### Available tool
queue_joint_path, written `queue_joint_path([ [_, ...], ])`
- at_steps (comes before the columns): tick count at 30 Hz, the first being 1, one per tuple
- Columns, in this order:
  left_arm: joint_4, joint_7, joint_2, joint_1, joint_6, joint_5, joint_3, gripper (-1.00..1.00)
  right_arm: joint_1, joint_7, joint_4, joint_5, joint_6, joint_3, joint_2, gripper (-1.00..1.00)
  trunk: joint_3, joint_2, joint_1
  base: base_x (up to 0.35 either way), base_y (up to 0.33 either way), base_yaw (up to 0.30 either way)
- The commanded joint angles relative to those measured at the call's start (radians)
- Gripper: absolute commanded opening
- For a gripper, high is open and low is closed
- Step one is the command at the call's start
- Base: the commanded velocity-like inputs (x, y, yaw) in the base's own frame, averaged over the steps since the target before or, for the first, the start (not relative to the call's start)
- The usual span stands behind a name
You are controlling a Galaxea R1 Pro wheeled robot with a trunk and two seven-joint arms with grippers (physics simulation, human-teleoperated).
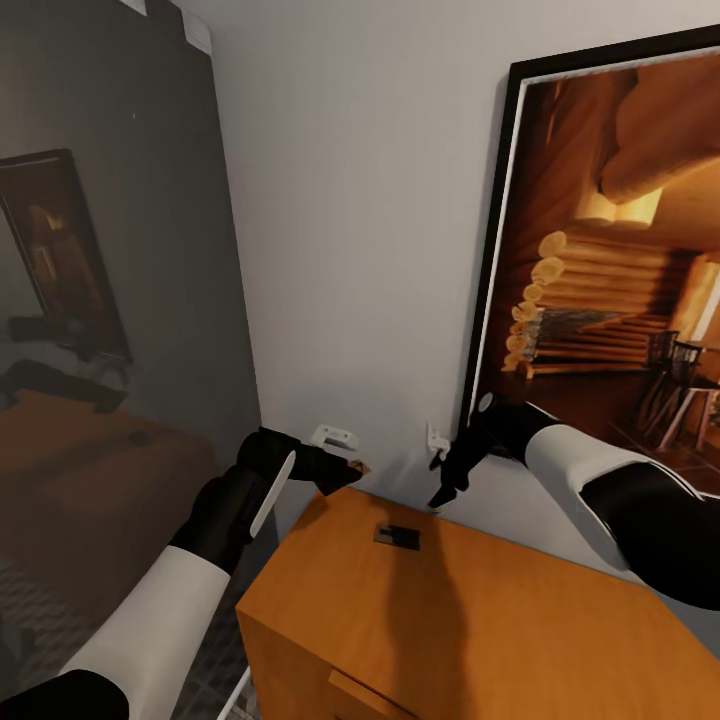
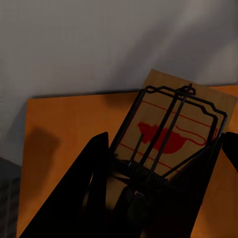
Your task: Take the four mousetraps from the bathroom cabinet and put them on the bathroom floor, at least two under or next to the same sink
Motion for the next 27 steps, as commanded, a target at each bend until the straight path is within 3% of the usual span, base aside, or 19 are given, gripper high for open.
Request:
queue_joint_path([
  [1,0.000,-0.003,0.000,0.000,0.004,-0.003,0.000,-1.00,0.000,0.005,-0.012,0.008,0.009,-0.007,-0.002,1.00,-0.001,-0.001,0.000,0.000,0.000,0.000],
  [6,0.000,-0.005,0.000,0.000,0.004,-0.002,0.000,-1.00,0.000,0.009,-0.081,0.008,0.017,-0.008,-0.007,1.00,-0.001,-0.001,0.000,0.000,0.000,0.000],
  [17,-0.001,-0.003,0.000,0.000,0.004,-0.002,0.000,-1.00,0.000,0.008,-0.092,0.004,0.010,-0.009,-0.007,1.00,-0.001,-0.001,0.000,0.000,0.000,0.000],
  [23,-0.001,-0.003,0.000,0.000,0.004,-0.002,0.000,-1.00,0.000,0.008,-0.092,0.000,0.009,-0.011,-0.006,1.00,-0.019,-0.043,0.023,0.000,0.000,0.000],
  [27,-0.002,-0.004,-0.001,0.000,0.004,-0.002,0.000,-1.00,0.000,0.008,-0.092,-0.028,0.009,-0.011,-0.006,1.00,-0.032,-0.071,0.039,0.000,0.000,0.000],
])
